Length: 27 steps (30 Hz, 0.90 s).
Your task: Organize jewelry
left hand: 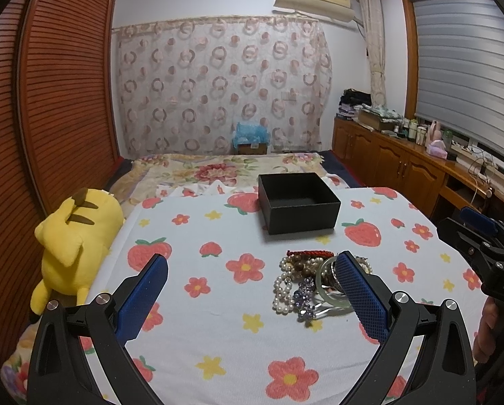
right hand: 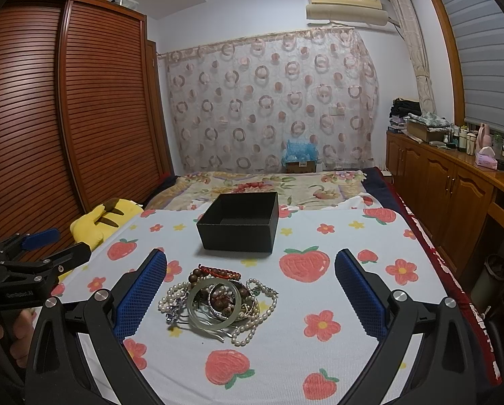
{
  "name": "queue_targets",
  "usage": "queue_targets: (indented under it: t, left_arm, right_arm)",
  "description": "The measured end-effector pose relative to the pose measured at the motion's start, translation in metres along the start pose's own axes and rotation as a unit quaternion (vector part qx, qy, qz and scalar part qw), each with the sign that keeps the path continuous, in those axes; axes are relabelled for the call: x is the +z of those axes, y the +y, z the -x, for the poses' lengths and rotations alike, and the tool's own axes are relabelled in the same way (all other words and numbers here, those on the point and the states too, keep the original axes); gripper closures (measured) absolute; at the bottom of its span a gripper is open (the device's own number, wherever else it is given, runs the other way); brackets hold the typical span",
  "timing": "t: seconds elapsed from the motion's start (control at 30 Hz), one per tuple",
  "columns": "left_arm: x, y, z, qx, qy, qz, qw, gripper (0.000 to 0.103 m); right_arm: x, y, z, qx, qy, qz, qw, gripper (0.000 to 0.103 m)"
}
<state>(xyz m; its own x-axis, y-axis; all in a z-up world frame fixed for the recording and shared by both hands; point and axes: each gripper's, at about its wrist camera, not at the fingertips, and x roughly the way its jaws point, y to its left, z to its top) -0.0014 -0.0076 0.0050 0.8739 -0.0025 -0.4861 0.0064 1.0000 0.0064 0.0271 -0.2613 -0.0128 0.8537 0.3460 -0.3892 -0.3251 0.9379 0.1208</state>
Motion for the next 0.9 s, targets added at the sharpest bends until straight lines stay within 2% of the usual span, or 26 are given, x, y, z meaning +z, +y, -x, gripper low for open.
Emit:
queue_targets:
  t: [0.73, 0.9]
  left_arm:
    - [-0.004, -0.002, 0.000, -0.010, -0.003, 0.004, 0.9999, 0.006]
    - [-0.009, 0.001, -0.007, -0.014, 0.007, 0.004, 0.9999, 0.006]
  right_arm:
    - [-0.005, -0.001, -0.001, 0.001, -0.001, 0.000, 1.000, 0.002]
    - [0.004, 0.011, -0.001, 0.005, 0.005, 0.002, 1.000, 0.002]
